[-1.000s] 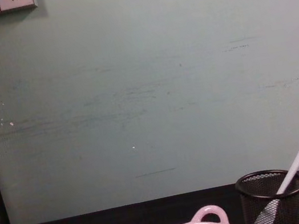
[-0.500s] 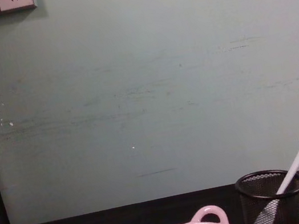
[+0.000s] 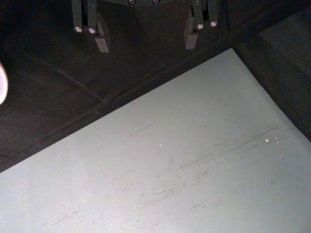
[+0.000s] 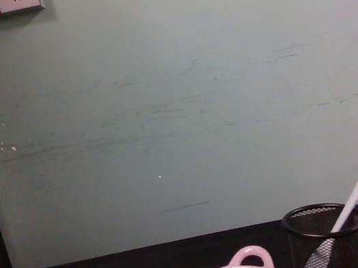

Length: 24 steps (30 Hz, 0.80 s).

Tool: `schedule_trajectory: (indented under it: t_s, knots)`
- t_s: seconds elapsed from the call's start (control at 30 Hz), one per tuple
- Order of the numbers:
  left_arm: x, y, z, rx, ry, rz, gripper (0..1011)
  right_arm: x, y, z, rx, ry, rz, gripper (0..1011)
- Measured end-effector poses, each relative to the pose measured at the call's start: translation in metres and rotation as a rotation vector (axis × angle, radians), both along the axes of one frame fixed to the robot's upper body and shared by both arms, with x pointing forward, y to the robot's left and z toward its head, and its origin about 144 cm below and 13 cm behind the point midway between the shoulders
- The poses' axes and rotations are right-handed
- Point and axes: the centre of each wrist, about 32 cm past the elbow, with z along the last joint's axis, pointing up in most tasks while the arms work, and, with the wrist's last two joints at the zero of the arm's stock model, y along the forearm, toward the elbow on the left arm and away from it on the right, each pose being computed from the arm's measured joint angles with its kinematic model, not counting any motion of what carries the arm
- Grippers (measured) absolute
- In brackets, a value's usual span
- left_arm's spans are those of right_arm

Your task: Use the one hand to pick up the spoon and stir the clear water in the bowl.

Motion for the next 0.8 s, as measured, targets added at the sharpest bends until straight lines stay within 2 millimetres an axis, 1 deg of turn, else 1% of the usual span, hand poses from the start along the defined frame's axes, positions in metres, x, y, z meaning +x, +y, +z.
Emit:
schedule_trajectory:
  t_s: [0.2, 0.8]
  knots:
    - [0.000, 0.000, 0.000, 0.000, 0.000, 0.000, 1011, 0.007, 0.006, -0.002, 0.032, 0.011, -0.004, 1002]
    - [0.000, 0.000, 0.000, 0.000, 0.000, 0.000, 1011, 0.021, 0.018, -0.006, 0.022, 0.021, -0.005, 1002]
